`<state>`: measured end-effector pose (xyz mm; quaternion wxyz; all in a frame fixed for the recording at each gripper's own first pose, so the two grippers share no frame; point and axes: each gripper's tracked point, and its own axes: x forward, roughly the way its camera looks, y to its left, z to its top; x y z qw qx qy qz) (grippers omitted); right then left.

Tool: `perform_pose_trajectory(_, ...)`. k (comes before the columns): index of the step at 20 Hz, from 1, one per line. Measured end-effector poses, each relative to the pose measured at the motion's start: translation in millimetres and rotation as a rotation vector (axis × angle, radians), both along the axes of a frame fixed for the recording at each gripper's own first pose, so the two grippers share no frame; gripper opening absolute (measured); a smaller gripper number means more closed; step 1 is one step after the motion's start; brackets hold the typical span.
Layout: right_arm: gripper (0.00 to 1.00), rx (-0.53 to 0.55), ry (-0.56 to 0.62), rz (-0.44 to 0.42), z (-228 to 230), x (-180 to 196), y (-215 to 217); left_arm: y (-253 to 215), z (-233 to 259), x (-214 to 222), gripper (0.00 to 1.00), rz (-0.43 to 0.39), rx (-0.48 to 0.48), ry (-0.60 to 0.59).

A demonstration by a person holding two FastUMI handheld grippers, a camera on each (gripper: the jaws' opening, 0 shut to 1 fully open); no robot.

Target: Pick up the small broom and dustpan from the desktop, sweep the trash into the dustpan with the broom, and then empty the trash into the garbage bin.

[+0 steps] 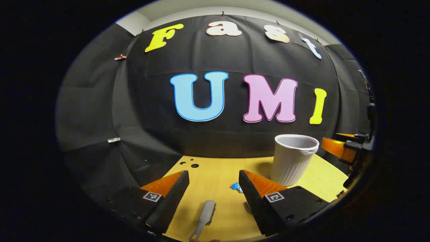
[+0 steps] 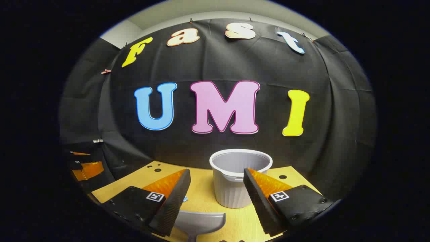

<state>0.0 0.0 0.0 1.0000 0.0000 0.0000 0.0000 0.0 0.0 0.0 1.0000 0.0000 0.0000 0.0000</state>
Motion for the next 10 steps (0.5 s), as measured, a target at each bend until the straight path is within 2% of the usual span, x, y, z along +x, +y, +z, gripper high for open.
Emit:
perform_pose_trajectory(3, 0.98, 0.033, 0.052, -0.028, -14, 2, 8, 14, -13, 8, 0.95, -0.013, 0.000, 0.023)
perform_pose_trajectory(10, 0.98, 0.030, 0.120, -0.035, -34, -1, 28, 30, -37, 16, 0.95, -0.043, -0.034, 0.077)
